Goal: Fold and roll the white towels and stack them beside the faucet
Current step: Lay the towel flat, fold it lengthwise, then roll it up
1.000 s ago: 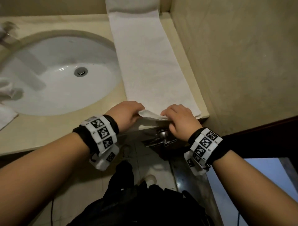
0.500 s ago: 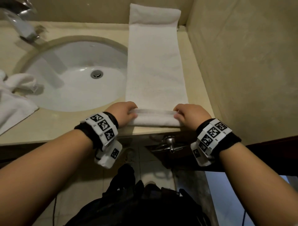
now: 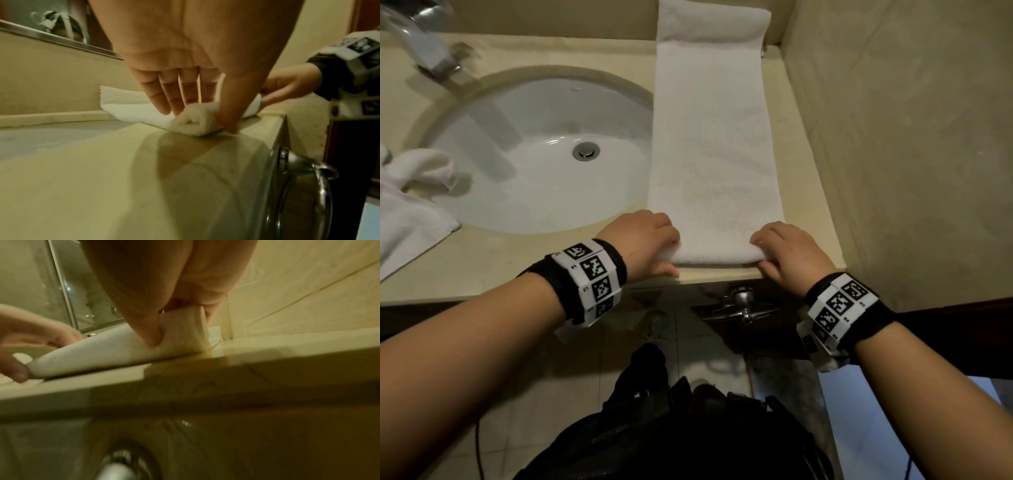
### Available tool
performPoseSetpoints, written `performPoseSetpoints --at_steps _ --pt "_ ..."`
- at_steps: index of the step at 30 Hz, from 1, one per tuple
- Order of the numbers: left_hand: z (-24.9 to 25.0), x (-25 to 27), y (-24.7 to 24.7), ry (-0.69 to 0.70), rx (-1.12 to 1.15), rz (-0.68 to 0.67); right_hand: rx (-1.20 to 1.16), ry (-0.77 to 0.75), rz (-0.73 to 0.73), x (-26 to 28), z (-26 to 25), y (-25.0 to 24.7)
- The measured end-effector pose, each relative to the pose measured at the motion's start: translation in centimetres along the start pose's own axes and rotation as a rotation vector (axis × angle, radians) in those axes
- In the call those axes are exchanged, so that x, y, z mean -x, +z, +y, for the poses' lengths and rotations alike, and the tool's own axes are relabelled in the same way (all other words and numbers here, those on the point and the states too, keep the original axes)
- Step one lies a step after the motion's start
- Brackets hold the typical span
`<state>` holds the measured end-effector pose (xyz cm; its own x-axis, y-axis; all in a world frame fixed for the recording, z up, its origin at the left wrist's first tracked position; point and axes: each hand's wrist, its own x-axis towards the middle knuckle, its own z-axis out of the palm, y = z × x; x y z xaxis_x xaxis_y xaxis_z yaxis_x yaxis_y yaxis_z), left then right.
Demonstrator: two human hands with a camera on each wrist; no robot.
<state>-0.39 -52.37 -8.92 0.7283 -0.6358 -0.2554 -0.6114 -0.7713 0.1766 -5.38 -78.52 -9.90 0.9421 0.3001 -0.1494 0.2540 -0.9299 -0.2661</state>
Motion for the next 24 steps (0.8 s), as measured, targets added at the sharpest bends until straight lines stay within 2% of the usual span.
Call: performPoseSetpoints --at_steps 3,8,10,12,14,17,20,22,24 --pt "-0.6 -0.1 -0.3 0.027 -0.054 0.007 -0.074 0.054 0.021 -1.0 0.7 -0.9" --pt "-2.3 -2.1 -1.3 -0.319 0.402 0.008 -0.326 0.395 -0.035 -3.7 1.8 -1.6" --pt "-3.1 -3.1 -1.4 -0.423 0.536 0.012 -0.229 0.431 -0.005 -4.7 1.7 -1.8" --pt "-3.6 -3.8 -1.5 -0.451 0.538 0.023 0.024 0.343 0.101 -5.2 1.3 -1.9" --pt "-3.5 -4.3 -1.7 -0.405 0.419 0.033 0.101 0.177 0.136 -5.2 0.8 -2.0" --pt "-2.8 -4.6 -2.1 -0.219 0.258 0.080 0.114 0.013 -0.036 -4.7 0.6 -2.0" --pt "-2.1 -4.0 -1.8 -0.028 0.129 0.064 0.134 -0.030 -0.023 -4.8 0.5 -1.7" --pt "-2.3 -3.6 -1.7 0.039 -0.034 0.004 0.038 0.010 0.018 -5.2 0.6 -2.1" --pt "-2.6 -3.6 -1.8 0.074 -0.106 0.004 -0.053 0.075 -0.006 -5.9 1.2 -2.7"
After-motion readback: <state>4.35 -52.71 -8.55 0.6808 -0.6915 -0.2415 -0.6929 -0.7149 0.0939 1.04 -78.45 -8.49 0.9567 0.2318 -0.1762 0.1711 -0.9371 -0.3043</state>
